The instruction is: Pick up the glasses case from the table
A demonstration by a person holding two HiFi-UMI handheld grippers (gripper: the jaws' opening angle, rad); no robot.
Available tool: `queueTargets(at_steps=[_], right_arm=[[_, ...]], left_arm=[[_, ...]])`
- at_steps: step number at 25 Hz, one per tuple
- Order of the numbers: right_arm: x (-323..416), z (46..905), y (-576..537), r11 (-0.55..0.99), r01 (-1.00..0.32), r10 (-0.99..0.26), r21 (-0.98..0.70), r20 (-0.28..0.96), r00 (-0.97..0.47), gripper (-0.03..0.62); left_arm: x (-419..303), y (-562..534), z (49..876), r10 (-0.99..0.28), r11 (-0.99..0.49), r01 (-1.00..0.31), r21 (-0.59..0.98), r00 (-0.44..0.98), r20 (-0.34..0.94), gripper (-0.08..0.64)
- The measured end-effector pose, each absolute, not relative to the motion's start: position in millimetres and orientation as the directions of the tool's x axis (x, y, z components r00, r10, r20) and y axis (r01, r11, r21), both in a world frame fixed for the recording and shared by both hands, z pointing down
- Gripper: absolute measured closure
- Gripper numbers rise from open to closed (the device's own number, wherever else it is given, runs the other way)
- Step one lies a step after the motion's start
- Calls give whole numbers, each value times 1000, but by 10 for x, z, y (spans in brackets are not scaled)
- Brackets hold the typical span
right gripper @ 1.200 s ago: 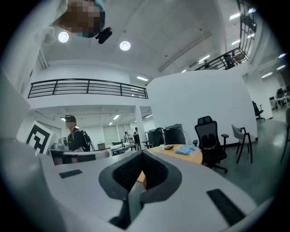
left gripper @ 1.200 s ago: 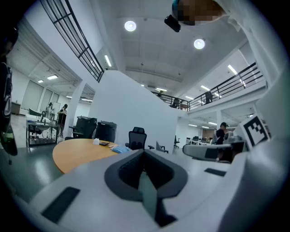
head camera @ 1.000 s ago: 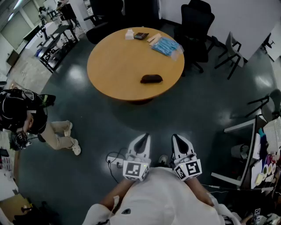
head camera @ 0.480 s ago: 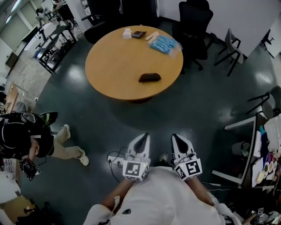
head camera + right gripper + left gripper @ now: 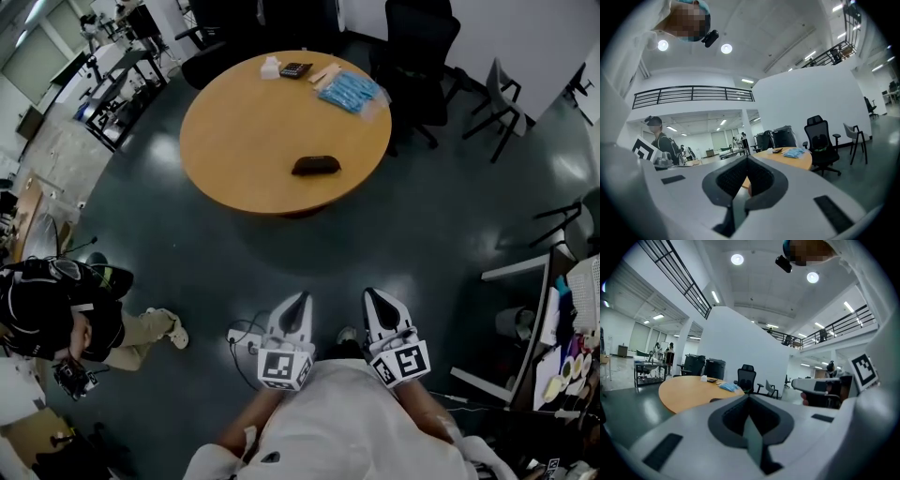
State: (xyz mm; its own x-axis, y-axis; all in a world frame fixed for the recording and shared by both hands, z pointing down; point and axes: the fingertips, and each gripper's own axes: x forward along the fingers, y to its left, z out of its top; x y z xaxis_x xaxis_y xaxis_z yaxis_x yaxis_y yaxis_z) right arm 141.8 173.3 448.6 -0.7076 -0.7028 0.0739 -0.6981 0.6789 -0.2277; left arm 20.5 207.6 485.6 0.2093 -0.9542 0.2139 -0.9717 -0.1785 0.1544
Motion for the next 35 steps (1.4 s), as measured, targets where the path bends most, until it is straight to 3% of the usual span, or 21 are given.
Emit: queueTargets(at_steps=[11,17,22,29,35], right_arm=[[1322,4681,996,689,-691,-690,-217,97,-718,577],[982,4724,62,636,-741,-739,-217,106,-665,577],[720,4619,-573,580,-782,-783,-229,108,-613,577],[558,4693,-1130,557,-792,-788,-250,142,-599,577],[402,4772,-1523,593,-769,-757,-238,159,-634,577]], left_arm=[[-98,1419,5142,-949,-128,-984,127,159,274,552],[-559,244,5229,-933,-221,-968,119,246,262,552],[-801,-583,5252,-881,-383,-922,51,382,281,552],[-861,-1360,5914,-760,-521,-853,-17,455,464,552],[-847,-1891,6562,-596,-668,-732,-135,416,687,552]])
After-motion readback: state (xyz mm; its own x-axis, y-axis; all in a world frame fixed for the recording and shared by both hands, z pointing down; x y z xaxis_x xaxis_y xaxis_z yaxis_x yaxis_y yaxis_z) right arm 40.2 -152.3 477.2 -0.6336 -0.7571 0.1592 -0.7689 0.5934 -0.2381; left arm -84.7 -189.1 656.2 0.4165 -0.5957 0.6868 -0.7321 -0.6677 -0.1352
